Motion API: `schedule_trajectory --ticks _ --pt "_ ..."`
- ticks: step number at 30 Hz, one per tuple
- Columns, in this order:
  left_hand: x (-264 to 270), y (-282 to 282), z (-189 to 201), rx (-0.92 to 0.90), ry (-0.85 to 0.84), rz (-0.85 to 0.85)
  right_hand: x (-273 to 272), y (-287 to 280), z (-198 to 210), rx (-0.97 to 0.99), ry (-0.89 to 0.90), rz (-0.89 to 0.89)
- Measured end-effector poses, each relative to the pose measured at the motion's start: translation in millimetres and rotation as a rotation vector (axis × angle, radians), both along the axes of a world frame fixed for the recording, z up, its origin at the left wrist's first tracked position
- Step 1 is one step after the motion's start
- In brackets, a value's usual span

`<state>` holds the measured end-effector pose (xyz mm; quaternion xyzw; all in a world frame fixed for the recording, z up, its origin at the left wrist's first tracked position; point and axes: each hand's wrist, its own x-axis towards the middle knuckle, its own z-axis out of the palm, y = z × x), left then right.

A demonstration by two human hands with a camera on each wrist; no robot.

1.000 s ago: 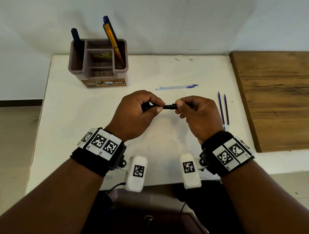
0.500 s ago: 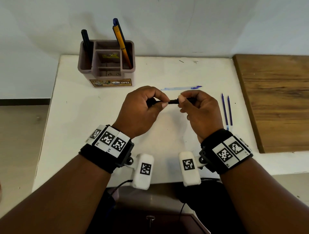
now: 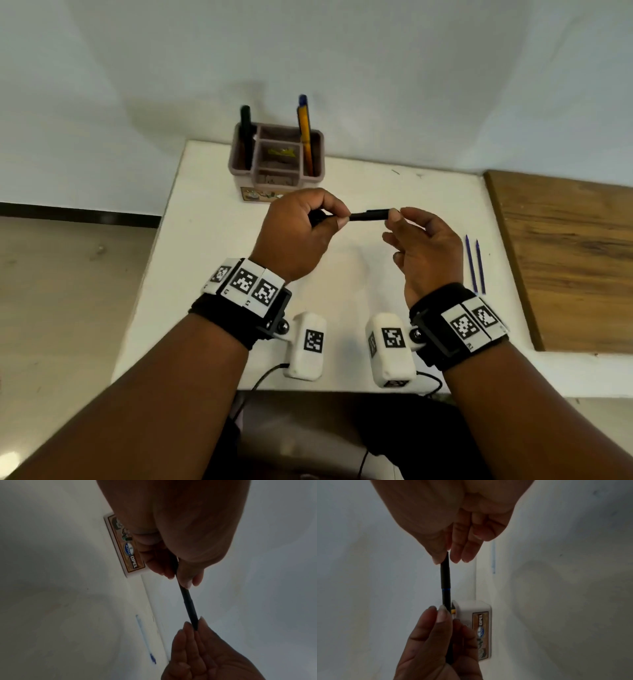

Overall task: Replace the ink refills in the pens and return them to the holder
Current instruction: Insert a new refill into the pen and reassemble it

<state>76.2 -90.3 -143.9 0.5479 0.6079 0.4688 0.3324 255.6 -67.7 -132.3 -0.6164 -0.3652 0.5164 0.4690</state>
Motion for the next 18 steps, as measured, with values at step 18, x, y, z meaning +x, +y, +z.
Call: schedule_trajectory --ticks 18 --pt "-96.2 21.0 -1.2 0.041 -0.452 0.614 -154.6 102.2 72.2 0.564 -0.516 0.251"
